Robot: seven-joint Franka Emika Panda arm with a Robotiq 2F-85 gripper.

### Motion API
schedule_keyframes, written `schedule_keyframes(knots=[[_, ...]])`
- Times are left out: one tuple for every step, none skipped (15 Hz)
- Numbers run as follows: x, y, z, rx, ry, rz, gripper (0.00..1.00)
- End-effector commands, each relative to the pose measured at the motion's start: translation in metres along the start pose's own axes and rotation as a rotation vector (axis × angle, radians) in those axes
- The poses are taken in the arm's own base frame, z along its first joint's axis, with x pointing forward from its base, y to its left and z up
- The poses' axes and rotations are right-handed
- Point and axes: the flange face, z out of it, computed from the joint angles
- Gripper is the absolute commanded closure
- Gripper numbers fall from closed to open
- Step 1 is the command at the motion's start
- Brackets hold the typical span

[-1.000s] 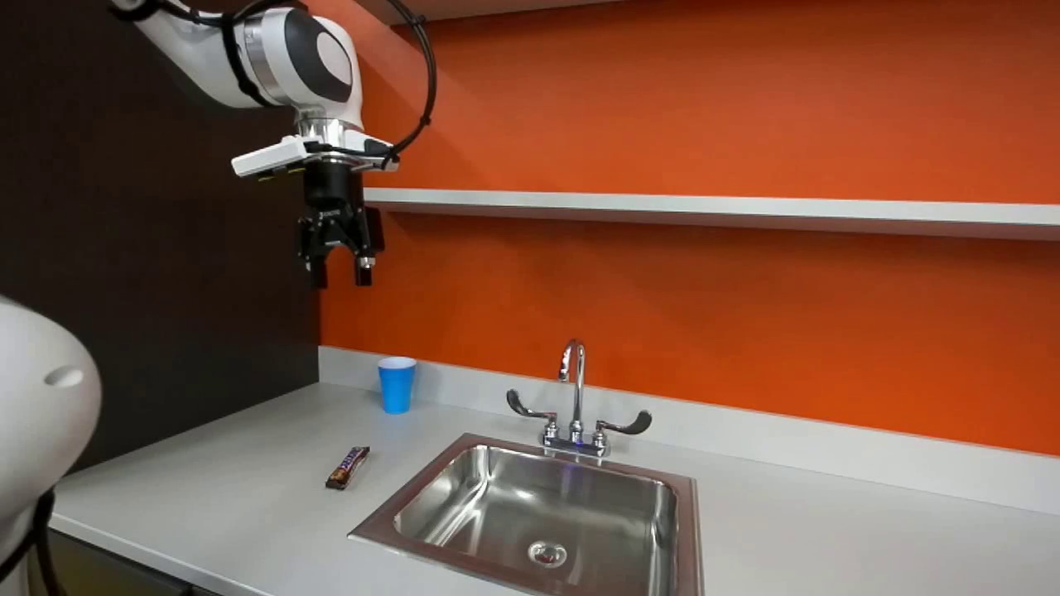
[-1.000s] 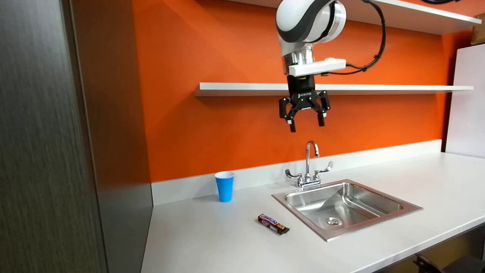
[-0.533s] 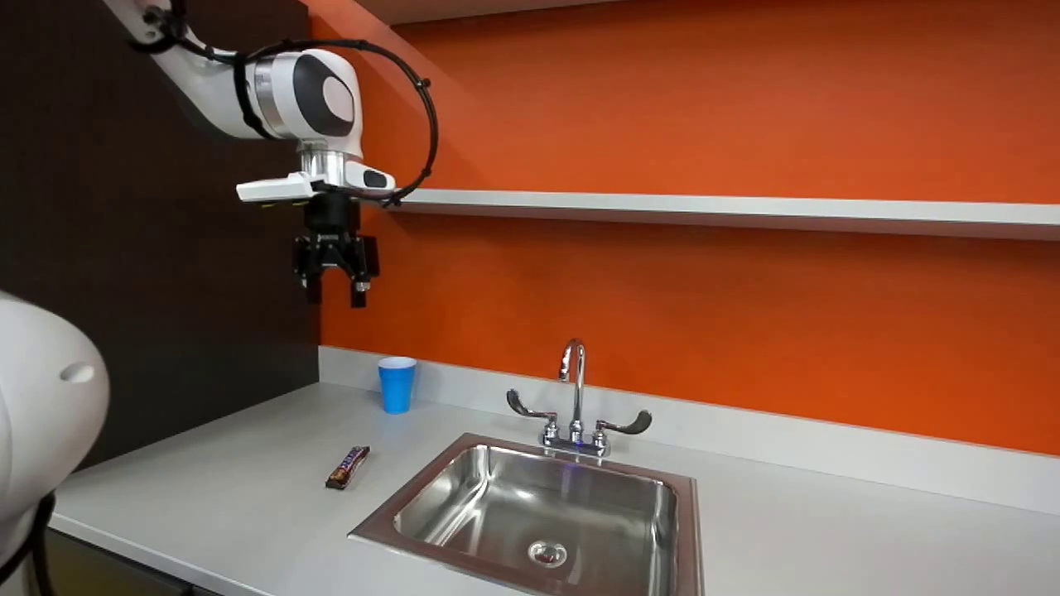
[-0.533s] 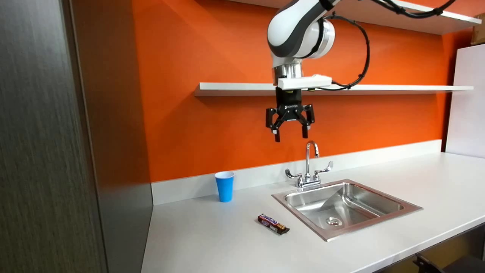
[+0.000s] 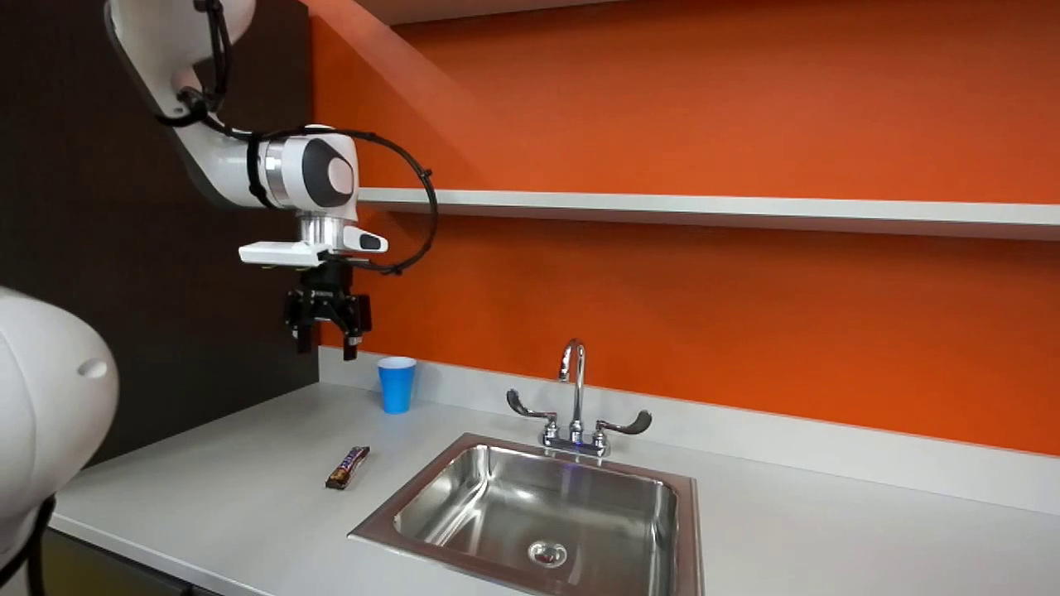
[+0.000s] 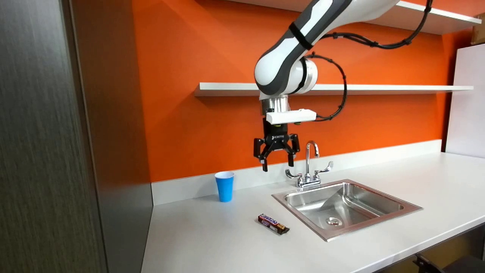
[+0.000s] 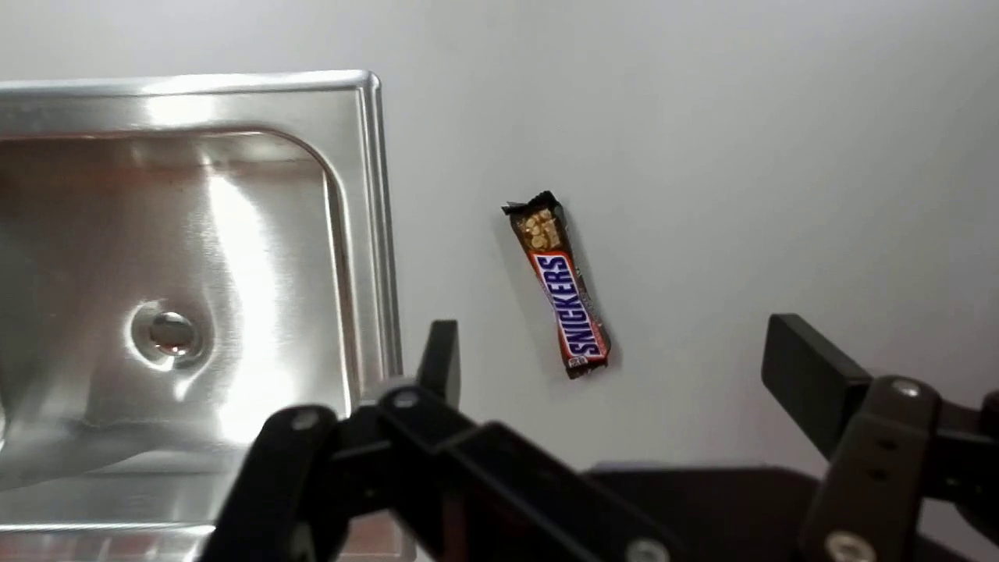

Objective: Put the chocolate bar in the sink

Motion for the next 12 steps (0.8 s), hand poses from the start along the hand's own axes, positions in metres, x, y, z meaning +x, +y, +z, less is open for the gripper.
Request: schedule_keyframes(knots=[[0.012, -0.011, 0.035, 0.014, 0.0, -0.077, 0.0], [0.015, -0.013, 0.046, 0.017, -0.003, -0.094, 0.0], [0.019, -0.013, 0.057, 0.019, -0.006, -0.105, 0.0], [0.023, -0.013, 0.07, 0.022, -0.01, -0.109, 0.0], [0.026, -0.012, 0.082, 0.026, -0.013, -0.115, 0.0], [0.03, -0.01, 0.094, 0.027, -0.016, -0.114, 0.0], [0.033, -0.008, 0.105, 0.027, -0.021, -0.115, 0.0], [0.037, -0.005, 0.116, 0.028, -0.025, -0.114, 0.0], [0.04, -0.003, 0.126, 0.026, -0.027, -0.113, 0.0], [0.043, -0.001, 0.135, 0.026, -0.029, -0.113, 0.0], [0.046, 0.001, 0.143, 0.027, -0.032, -0.111, 0.0], [0.05, 0.003, 0.149, 0.029, -0.031, -0.11, 0.0]])
